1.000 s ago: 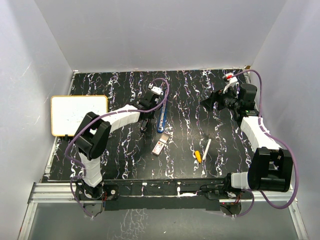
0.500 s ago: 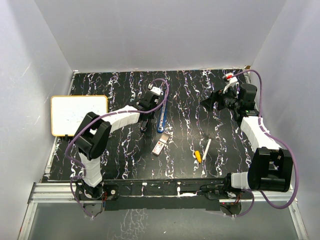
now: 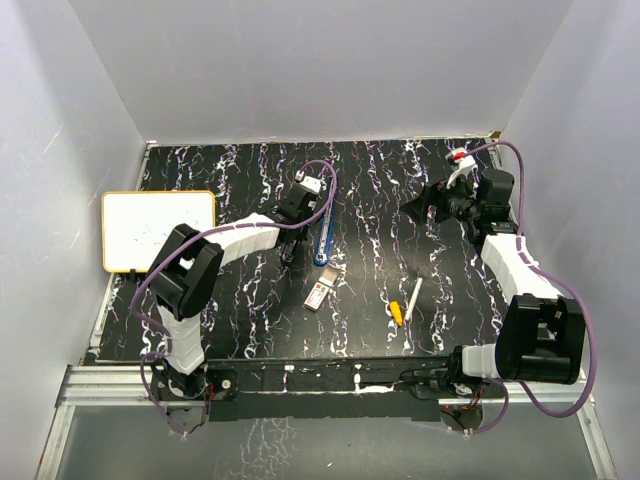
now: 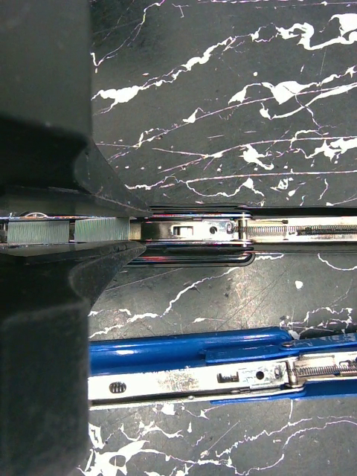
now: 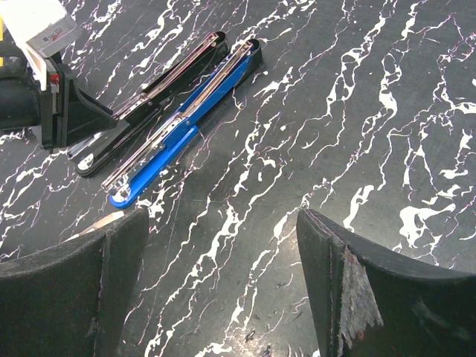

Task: Load the staples into the stapler

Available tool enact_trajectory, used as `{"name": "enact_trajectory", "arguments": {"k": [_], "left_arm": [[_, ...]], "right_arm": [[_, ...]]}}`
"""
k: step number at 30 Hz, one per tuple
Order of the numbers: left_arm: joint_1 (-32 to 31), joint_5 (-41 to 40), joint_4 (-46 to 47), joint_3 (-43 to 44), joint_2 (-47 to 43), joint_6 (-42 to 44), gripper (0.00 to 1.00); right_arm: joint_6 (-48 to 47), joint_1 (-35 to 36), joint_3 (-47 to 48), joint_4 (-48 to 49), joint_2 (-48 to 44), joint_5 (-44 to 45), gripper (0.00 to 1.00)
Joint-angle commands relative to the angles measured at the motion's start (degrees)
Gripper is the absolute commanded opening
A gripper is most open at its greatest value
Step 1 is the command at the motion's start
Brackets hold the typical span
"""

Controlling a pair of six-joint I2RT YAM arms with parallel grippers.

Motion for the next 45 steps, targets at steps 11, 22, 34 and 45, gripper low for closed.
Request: {"name": "enact_trajectory", "arguments": {"k": [11, 22, 34, 45], "left_arm": [[-0.3, 2.1, -1.7, 0.1, -1.9, 0.0, 0.12], [-0.3, 2.2, -2.2, 0.1, -2.8, 0.0, 0.29], [-0.3, 4.7, -2.5, 2.3, -6.5, 5.0, 0.44], [-0.1, 36.4, -13.6, -2.9, -20.2, 20.0, 0.79]], "right_arm": [[0.1, -0.5, 0.1, 3.2, -0.7, -0.7, 0.84], [0.1, -0.5, 0.1, 3.2, -0.7, -0.6, 0.84], [0.1, -0.6, 0.3, 3.1, -0.7, -0.6, 0.84], [-17.1, 6.5, 8.6, -19.5, 1.9, -4.7, 0.83]]}}
